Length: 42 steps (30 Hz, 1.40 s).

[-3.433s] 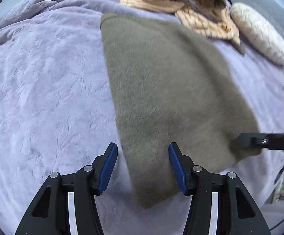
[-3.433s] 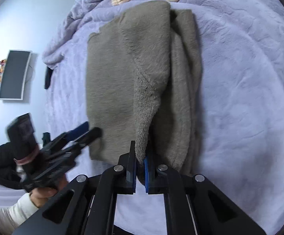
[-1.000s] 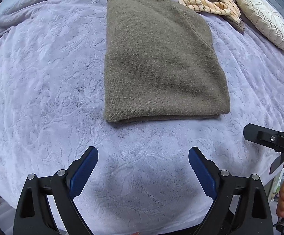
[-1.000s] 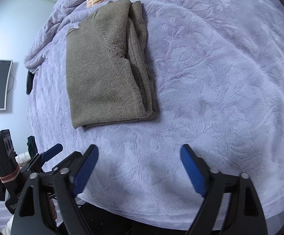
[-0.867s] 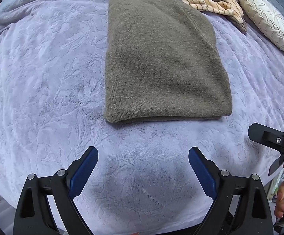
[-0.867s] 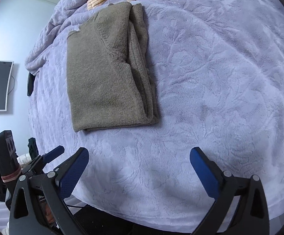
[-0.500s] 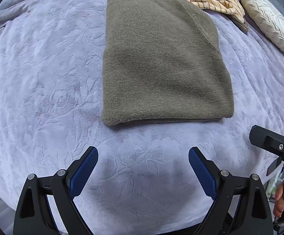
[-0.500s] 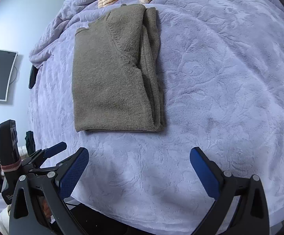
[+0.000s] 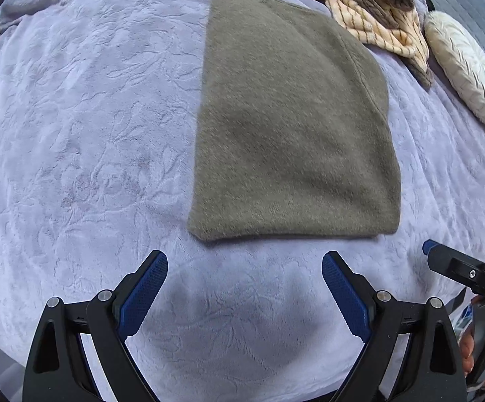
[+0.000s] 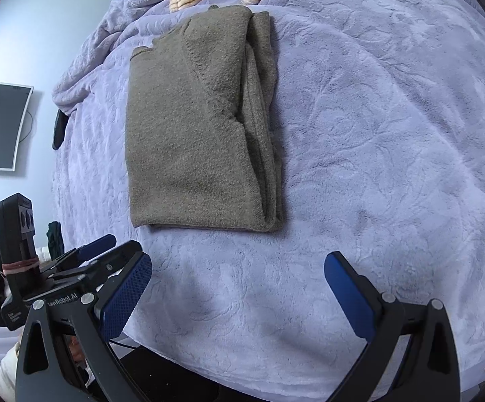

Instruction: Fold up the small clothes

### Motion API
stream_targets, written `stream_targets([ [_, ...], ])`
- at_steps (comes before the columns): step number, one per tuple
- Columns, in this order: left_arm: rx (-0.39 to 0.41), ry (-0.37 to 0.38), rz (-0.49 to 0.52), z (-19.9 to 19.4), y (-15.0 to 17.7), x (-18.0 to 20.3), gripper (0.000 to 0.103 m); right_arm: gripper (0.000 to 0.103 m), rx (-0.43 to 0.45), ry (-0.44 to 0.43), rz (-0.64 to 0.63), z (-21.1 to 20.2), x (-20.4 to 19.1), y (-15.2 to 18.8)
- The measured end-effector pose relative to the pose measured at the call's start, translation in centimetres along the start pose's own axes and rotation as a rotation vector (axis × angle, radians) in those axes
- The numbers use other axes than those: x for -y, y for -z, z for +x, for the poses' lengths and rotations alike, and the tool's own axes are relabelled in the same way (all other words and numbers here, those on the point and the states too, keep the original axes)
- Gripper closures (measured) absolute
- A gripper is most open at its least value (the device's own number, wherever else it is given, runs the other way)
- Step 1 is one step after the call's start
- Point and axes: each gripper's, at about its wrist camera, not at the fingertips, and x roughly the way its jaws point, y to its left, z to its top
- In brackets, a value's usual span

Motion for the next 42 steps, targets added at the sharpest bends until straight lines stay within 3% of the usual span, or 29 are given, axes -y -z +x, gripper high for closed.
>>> stream_targets([
  [5, 0.040, 0.052, -0.048, -0.5, -2.2, -2.0, 0.009, 0.000, -0.003, -0.006, 0.010, -0.5, 1.1, -1.4],
  [11, 0.097, 0.190, -0.046, -0.3, -5.6, -3.6, 0.009, 0.000, 0.004, -0.014, -0.035, -1.0, 1.6, -5.2],
  [20, 0.067, 0.368, -0.051, 3.7, -9.5, -4.2, 0.009, 0.000, 0.005, -0.159, -0.066, 2.1, 1.8, -12.9],
  [27, 0.047, 0.411, -0.002, 4.7, -9.9, -4.1, 0.009, 0.000, -0.047, -0.236, -0.054, 6.2, 2.4, -16.9],
  [31, 0.060, 0.400, 0.043, 4.8, -9.5, -4.3, 0.009, 0.000, -0.061, -0.352, -0.077, 7.1, 1.3, -18.0],
  [34, 0.022, 0.382, 0.022, 6.8, -9.5, -4.1, 0.009, 0.000, -0.087, -0.339, -0.051, 8.8, 1.5, -18.4],
  [37, 0.033, 0.368, 0.029, 7.2, -9.4, -3.6, 0.009, 0.000, -0.074, -0.348, 0.012, 9.5, 2.1, -18.5],
  [39, 0.042, 0.391, 0.006, 6.9, -9.4, -3.8, 0.013, 0.009, -0.067, -0.331, 0.052, 9.5, 2.3, -18.5],
  [40, 0.050, 0.398, -0.015, 6.5, -9.3, -4.1, 0.019, 0.030, -0.073, -0.307, 0.061, 9.5, 2.4, -18.5],
  [41, 0.054, 0.406, -0.030, 6.3, -9.5, -4.3, 0.026, 0.040, -0.078, -0.295, 0.071, 9.4, 2.5, -18.4],
  [42, 0.059, 0.420, -0.047, 5.9, -9.4, -4.7, 0.030, 0.043, -0.080, -0.302, 0.086, 9.2, 2.6, -18.3],
])
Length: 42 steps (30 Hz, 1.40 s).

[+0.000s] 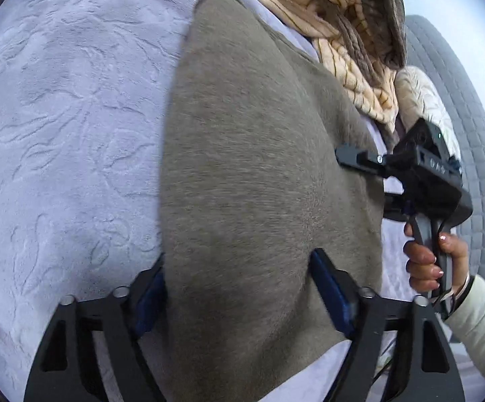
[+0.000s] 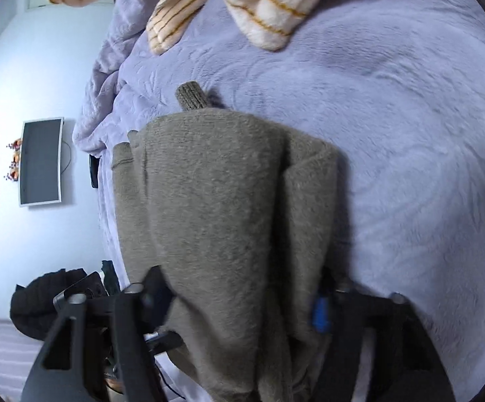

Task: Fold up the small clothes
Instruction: 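Grasp the sweater's folded end with both grippers and lift it, then lower the sweater end back onto the bundle and open both grippers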

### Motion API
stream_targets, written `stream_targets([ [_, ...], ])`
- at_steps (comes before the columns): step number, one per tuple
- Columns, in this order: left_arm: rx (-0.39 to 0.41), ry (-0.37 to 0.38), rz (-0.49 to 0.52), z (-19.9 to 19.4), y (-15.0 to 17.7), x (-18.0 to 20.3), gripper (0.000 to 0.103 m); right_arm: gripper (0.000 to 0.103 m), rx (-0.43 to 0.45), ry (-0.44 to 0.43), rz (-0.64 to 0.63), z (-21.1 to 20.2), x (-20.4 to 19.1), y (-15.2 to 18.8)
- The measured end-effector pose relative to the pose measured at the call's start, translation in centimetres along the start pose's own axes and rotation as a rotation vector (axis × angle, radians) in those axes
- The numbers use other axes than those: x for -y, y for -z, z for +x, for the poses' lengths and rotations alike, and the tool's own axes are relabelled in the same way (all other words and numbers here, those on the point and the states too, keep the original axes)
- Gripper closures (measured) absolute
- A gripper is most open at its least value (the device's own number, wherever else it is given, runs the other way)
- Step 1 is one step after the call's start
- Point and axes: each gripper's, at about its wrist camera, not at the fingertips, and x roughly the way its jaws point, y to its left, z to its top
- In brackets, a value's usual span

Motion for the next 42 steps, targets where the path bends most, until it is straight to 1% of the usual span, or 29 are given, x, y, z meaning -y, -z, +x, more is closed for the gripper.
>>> stream_targets([
  [2, 0.018, 0.041, -0.022, -1.2, 0.3, -0.4, 0.045, 0.056, 0.006, -0.032, 0.003, -0.6, -0.2, 0.3],
  [4, 0.036, 0.076, -0.022, -2.3, 0.6, -0.4, 0.049, 0.058, 0.008, -0.079, 0.001, -1.1, -0.9, 0.7],
  [10, 0.070, 0.092, 0.029, -4.8, 1.9, 2.3, 0.049, 0.058, 0.010, -0.154, -0.018, -2.2, -3.7, 2.8],
  [15, 0.105, 0.117, 0.042, -8.8, 4.2, 2.9, 0.049, 0.058, 0.003, -0.170, -0.041, -3.4, -6.2, 5.7],
  [18, 0.109, 0.123, 0.040, -11.5, 6.4, 2.1, 0.049, 0.058, 0.003, -0.187, -0.054, -3.7, -8.0, 8.0],
  [22, 0.087, 0.094, 0.028, -14.4, 9.7, 0.1, 0.049, 0.058, -0.008, -0.189, -0.066, -2.7, -10.1, 12.6],
  [25, 0.070, 0.063, 0.012, -16.1, 12.4, -2.0, 0.049, 0.058, -0.031, -0.190, -0.062, -0.2, -11.4, 15.5],
  [28, 0.041, 0.038, -0.031, -16.5, 14.2, -4.5, 0.049, 0.058, -0.070, -0.188, -0.060, 3.1, -12.1, 18.2],
  [29, 0.034, 0.019, -0.040, -16.5, 14.8, -5.5, 0.049, 0.058, -0.079, -0.181, -0.054, 4.1, -12.1, 18.7],
  [31, 0.028, -0.073, -0.041, -16.3, 15.7, -7.2, 0.048, 0.058, -0.099, -0.133, -0.067, 6.5, -12.2, 19.8],
  [32, 0.020, -0.129, -0.050, -16.1, 16.0, -7.9, 0.048, 0.057, -0.110, -0.095, -0.066, 7.5, -11.9, 20.0],
  [33, 0.013, -0.165, -0.062, -16.1, 16.4, -8.6, 0.048, 0.055, -0.121, -0.041, -0.052, 8.4, -11.5, 20.0],
  [34, 0.020, -0.175, -0.079, -16.6, 16.8, -9.3, 0.048, 0.053, -0.118, 0.064, -0.029, 9.2, -11.0, 20.1],
  [35, 0.036, -0.167, -0.097, -17.2, 17.0, -9.8, 0.048, 0.046, -0.109, 0.124, -0.017, 9.3, -10.7, 20.2],
  [36, 0.056, -0.158, -0.112, -17.9, 17.2, -10.1, 0.048, 0.044, -0.091, 0.163, 0.001, 9.0, -10.4, 20.3],
  [40, 0.101, -0.183, -0.116, -19.8, 17.4, -10.6, 0.048, 0.044, -0.002, 0.244, 0.004, 5.8, -10.6, 20.9],
  [41, 0.109, -0.184, -0.103, -20.0, 17.2, -10.2, 0.048, 0.045, 0.026, 0.273, 0.004, 4.7, -10.7, 21.1],
  [42, 0.115, -0.187, -0.083, -20.1, 17.1, -9.6, 0.046, 0.048, 0.054, 0.293, -0.001, 3.7, -11.0, 21.4],
])
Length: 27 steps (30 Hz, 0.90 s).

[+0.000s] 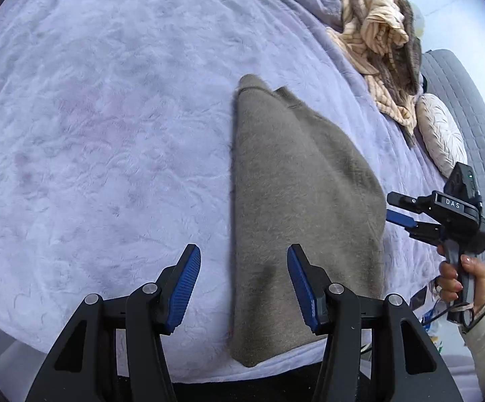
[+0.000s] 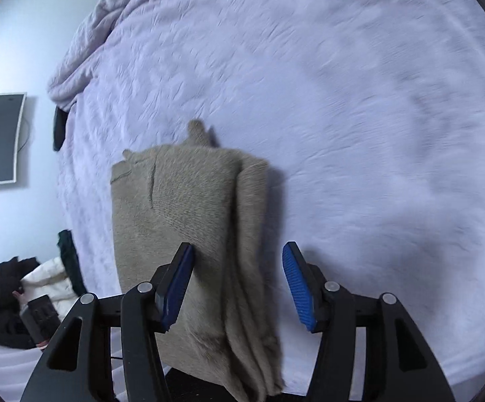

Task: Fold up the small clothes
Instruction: 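Lower the sweater end back onto the bundle and open both grippers, then withdraw both open grippers from the folded sweater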

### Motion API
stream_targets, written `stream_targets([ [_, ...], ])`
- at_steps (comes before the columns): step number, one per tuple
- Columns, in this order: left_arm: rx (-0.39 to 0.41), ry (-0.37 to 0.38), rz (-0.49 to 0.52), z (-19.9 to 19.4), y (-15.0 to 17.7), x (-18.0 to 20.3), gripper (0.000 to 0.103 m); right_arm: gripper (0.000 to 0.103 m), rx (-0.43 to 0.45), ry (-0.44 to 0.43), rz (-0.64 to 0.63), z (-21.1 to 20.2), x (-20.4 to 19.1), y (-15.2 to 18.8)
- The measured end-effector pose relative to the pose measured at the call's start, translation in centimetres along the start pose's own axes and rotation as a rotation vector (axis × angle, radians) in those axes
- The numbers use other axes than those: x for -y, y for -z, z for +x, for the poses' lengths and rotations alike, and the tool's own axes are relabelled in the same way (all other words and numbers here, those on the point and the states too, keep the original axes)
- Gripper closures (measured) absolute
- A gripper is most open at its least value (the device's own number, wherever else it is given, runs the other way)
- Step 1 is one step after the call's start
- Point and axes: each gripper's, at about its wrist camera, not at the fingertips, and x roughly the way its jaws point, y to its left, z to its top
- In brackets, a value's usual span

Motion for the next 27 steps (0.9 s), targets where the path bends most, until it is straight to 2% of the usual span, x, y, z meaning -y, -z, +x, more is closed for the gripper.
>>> stream_targets([
  [1, 0.006, -0.002, 0.025, 0.1, -0.2, 0.9, 0.046, 0.065, 0.020, -0.001, -0.008, -0.7, -0.4, 0.1],
  [2, 0.006, -0.003, 0.047, 0.3, -0.4, 1.3, 0.046, 0.075, 0.031, -0.015, -0.015, -1.3, -0.8, 0.2],
  [5, -0.038, 0.000, 0.092, 2.4, -0.7, 4.5, 0.046, 0.075, 0.050, -0.069, -0.067, -2.2, -3.4, 1.3],
  [7, -0.064, -0.044, 0.114, 3.5, 0.0, 5.4, 0.045, 0.075, 0.031, -0.063, -0.116, -1.5, -5.2, 2.4],
  [8, -0.054, -0.089, 0.139, 3.9, 0.4, 5.8, 0.039, 0.075, 0.018, -0.042, -0.142, -0.7, -5.7, 3.1],
  [11, -0.052, -0.173, 0.188, 4.8, 1.1, 6.9, 0.037, 0.075, -0.010, 0.065, -0.169, 2.3, -5.9, 3.7],
  [13, -0.073, -0.182, 0.182, 5.0, 1.3, 7.0, 0.037, 0.077, -0.017, 0.143, -0.187, 3.6, -4.8, 3.7],
  [15, -0.086, -0.178, 0.167, 4.8, 1.5, 6.7, 0.037, 0.077, -0.022, 0.144, -0.156, 3.5, -3.8, 3.8],
  [17, -0.088, -0.185, 0.166, 4.3, 1.8, 6.5, 0.037, 0.074, -0.009, 0.157, -0.133, 2.6, -3.1, 3.8],
  [20, -0.095, -0.192, 0.165, 3.8, 2.2, 6.4, 0.037, 0.069, 0.002, 0.255, -0.099, 0.8, -1.7, 4.1],
  [22, -0.093, -0.192, 0.173, 3.4, 2.4, 6.7, 0.037, 0.068, 0.011, 0.219, -0.044, -0.9, -0.4, 4.5],
  [25, -0.090, -0.191, 0.191, 2.7, 2.6, 7.3, 0.037, 0.048, 0.032, 0.220, -0.012, -2.7, 0.2, 5.8],
  [27, -0.086, -0.186, 0.201, 2.2, 2.7, 7.7, 0.037, 0.047, 0.037, 0.216, -0.012, -3.2, 0.0, 6.8],
])
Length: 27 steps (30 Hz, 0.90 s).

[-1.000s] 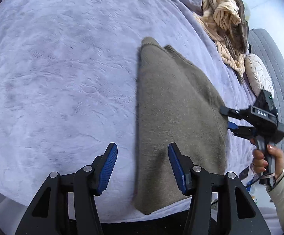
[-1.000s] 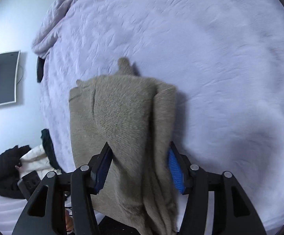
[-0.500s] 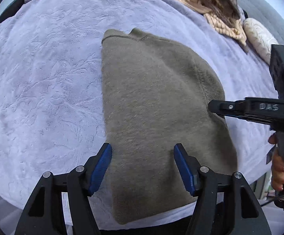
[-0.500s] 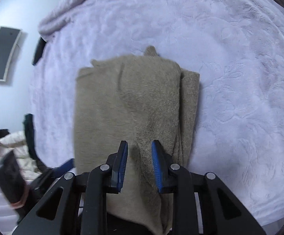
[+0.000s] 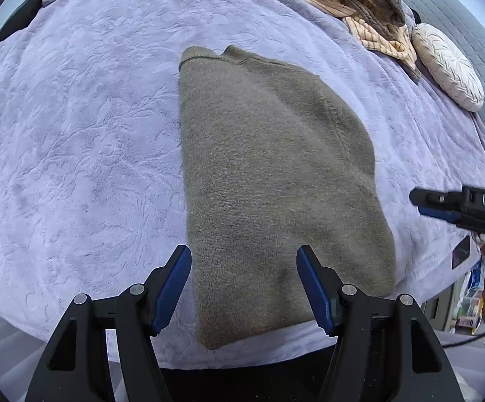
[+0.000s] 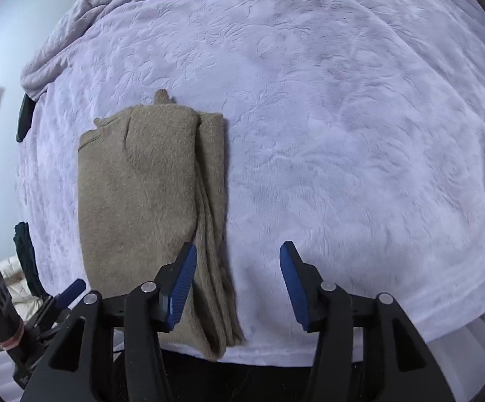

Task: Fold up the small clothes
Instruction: 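Withdraw both open grippers from the folded sweater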

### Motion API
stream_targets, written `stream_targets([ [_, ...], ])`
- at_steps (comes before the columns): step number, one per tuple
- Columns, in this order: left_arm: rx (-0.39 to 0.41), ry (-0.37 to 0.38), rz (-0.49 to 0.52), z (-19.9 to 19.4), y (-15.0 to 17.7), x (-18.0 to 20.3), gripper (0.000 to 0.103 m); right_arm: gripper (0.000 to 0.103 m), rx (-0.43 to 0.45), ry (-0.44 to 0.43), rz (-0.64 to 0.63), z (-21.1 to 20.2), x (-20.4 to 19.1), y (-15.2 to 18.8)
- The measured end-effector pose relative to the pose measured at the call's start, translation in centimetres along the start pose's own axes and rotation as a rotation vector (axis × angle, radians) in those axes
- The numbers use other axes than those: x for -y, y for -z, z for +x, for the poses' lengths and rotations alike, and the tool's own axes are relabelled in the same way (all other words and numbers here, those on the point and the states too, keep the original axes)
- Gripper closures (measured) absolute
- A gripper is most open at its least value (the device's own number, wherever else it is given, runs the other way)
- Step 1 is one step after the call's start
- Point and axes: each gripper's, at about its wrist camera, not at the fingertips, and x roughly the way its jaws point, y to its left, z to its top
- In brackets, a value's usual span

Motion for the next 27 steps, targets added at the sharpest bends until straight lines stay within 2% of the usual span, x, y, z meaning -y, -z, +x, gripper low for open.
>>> stream_targets([
  [6, -0.001, -0.006, 0.046, -0.8, 0.0, 1.1, 0.037, 0.045, -0.038, 0.008, -0.031, 0.3, -1.8, 3.6],
  [8, -0.002, -0.002, 0.053, -1.1, 0.0, 1.1, 0.037, 0.034, -0.046, 0.017, -0.053, 0.3, -2.5, 4.6],
  [12, -0.012, -0.006, 0.047, -1.3, 0.0, 1.0, 0.037, 0.032, -0.045, 0.035, -0.115, 0.3, -4.6, 5.4],
  [14, -0.007, -0.007, 0.045, -1.4, 0.1, 1.0, 0.033, 0.019, -0.045, 0.040, -0.139, 0.3, -5.6, 5.5],
  [17, -0.004, -0.014, 0.045, -1.6, 0.1, 0.9, 0.033, 0.019, -0.031, 0.048, -0.160, 0.0, -6.6, 5.6],
  [18, -0.004, -0.021, 0.044, -1.7, 0.1, 0.9, 0.031, 0.019, -0.027, 0.052, -0.162, -0.1, -6.8, 5.5],
  [20, -0.009, -0.045, 0.044, -1.7, 0.2, 0.9, 0.001, 0.015, -0.022, 0.056, -0.159, -0.2, -7.0, 5.4],
  [22, -0.002, -0.059, 0.048, -1.8, 0.3, 0.9, 0.001, 0.000, -0.016, 0.058, -0.153, -0.3, -7.1, 5.2],
  [27, -0.007, -0.069, 0.037, -1.8, 0.3, 0.5, 0.001, 0.000, 0.018, 0.088, -0.180, -0.5, -7.5, 5.5],
])
